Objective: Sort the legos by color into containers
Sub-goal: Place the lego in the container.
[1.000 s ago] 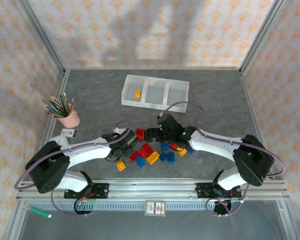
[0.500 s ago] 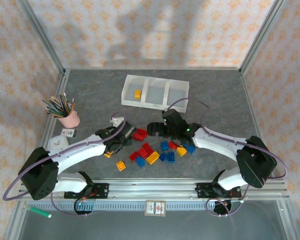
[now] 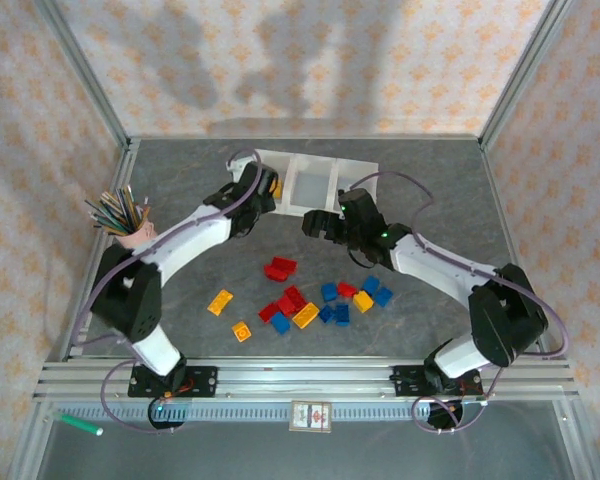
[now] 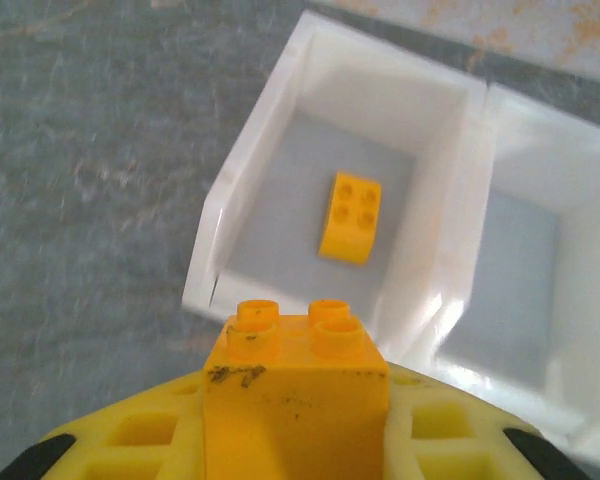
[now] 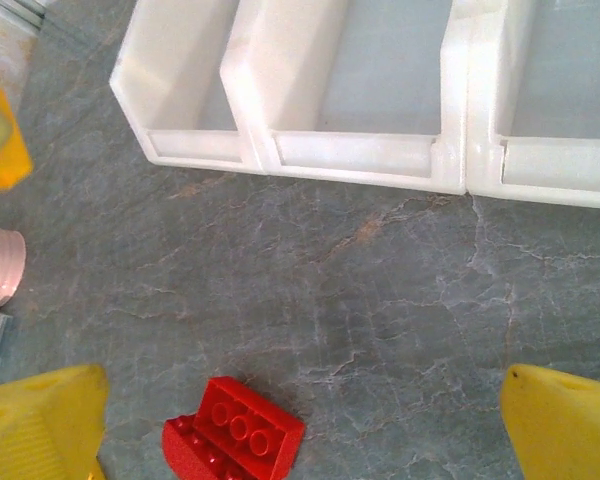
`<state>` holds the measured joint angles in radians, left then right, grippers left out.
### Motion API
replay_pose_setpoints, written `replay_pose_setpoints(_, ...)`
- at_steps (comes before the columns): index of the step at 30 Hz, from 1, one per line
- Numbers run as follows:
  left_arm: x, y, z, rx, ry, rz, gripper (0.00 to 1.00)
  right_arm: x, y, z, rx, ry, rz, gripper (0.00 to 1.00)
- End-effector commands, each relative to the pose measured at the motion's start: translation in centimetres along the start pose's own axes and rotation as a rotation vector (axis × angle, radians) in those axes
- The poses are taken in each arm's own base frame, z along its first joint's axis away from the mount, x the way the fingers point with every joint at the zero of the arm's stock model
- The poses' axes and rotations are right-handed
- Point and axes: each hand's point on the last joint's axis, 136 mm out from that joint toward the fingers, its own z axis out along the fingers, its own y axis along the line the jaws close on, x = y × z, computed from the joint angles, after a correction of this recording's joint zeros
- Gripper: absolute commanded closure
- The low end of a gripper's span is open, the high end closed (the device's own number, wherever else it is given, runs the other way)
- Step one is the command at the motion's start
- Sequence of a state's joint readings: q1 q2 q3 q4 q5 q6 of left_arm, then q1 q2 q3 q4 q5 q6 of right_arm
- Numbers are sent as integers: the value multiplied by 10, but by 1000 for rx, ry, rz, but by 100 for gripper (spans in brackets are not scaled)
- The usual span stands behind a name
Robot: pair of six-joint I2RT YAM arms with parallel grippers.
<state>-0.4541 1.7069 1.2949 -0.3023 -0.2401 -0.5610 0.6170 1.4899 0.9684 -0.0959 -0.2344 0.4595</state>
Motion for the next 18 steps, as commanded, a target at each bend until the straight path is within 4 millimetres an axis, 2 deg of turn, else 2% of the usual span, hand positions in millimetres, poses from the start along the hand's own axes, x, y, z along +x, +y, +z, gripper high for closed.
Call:
replay_pose_setpoints(1,-28,-8,28,-7,-50,14,78,-20,3,4,-7,-43,-17,0)
replay_pose_setpoints(3,-35,-17,44,-7,-39,30,78,-23,1,7,-4,-46,-18,0)
replay_pose_setpoints(8,-35,-32,85,-25,-8,64,77,-24,-2,15,15,-39,-32,0)
replay_pose_setpoints(13,-35,-32,103,-59,9,93,66,-28,3,17,4,-43,-43,0)
replay_pose_setpoints(18,-42,-37,101,-46,11,105,55,-34,9,16,-10,-49,-64,0)
